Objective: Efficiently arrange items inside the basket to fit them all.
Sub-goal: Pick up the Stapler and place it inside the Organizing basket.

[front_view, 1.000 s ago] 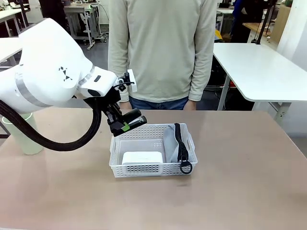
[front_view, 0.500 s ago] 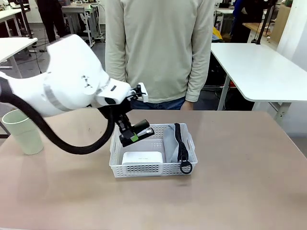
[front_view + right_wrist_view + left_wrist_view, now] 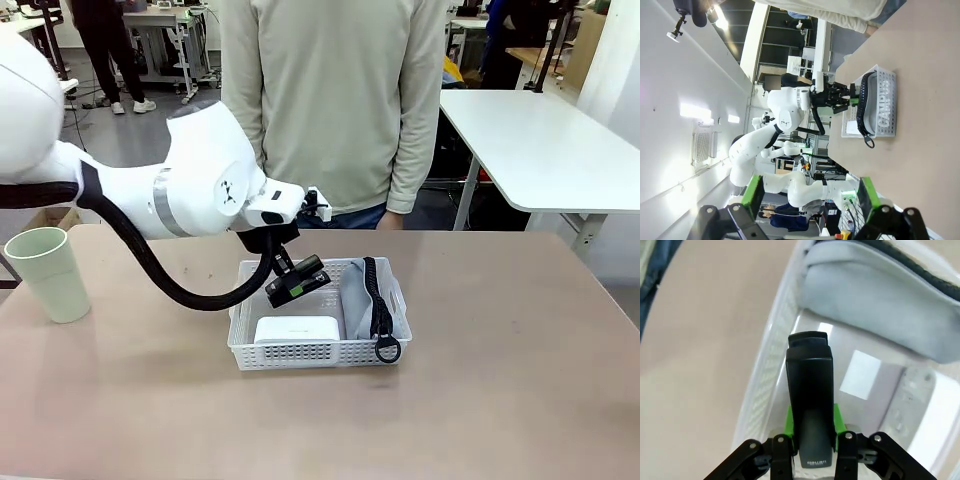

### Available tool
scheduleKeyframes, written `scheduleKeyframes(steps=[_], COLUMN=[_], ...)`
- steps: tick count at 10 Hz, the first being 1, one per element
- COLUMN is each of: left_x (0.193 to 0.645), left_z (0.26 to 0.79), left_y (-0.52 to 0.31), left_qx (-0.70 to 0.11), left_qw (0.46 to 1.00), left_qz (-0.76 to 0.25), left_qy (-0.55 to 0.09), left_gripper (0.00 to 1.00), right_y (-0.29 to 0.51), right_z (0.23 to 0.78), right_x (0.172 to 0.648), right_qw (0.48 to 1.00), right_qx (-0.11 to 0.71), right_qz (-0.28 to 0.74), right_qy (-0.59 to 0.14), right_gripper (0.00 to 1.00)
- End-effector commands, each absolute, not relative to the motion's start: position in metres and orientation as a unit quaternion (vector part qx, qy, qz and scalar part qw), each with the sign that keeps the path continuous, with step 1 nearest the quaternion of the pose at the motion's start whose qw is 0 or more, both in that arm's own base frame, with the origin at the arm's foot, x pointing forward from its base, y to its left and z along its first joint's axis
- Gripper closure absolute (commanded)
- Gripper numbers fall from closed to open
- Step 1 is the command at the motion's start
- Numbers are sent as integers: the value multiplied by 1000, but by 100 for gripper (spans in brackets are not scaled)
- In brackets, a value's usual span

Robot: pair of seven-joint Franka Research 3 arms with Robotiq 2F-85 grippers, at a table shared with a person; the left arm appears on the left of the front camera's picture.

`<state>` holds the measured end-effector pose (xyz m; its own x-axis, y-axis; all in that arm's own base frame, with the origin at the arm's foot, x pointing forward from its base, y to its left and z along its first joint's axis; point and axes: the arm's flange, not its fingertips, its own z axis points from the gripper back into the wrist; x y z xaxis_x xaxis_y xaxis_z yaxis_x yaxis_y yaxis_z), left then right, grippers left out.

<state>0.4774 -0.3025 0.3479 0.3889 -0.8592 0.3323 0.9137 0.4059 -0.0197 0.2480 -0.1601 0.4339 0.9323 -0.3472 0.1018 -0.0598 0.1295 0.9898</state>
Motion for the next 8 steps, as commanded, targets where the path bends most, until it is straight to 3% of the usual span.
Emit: scheduleKeyframes(steps=[1,7,8], left_x=[481,478,479], left_z=[339,331,331], left_y=[-319,-321,-320], left_qx=[-85,-79,-69], left_qw=[833,829,831], left_qz=[-536,-547,-544], left_qy=[-111,-88,-88], left_gripper=[68,68,11], right_y=[-158,-158,-158], right_z=[439,439,439], right_x=[248,248,248], right_qw=[727,727,727], right_qx=[661,661,661], right_qz=[-104,-104,-104], right_qy=[-158,-158,-158], right_gripper=[0,0,0])
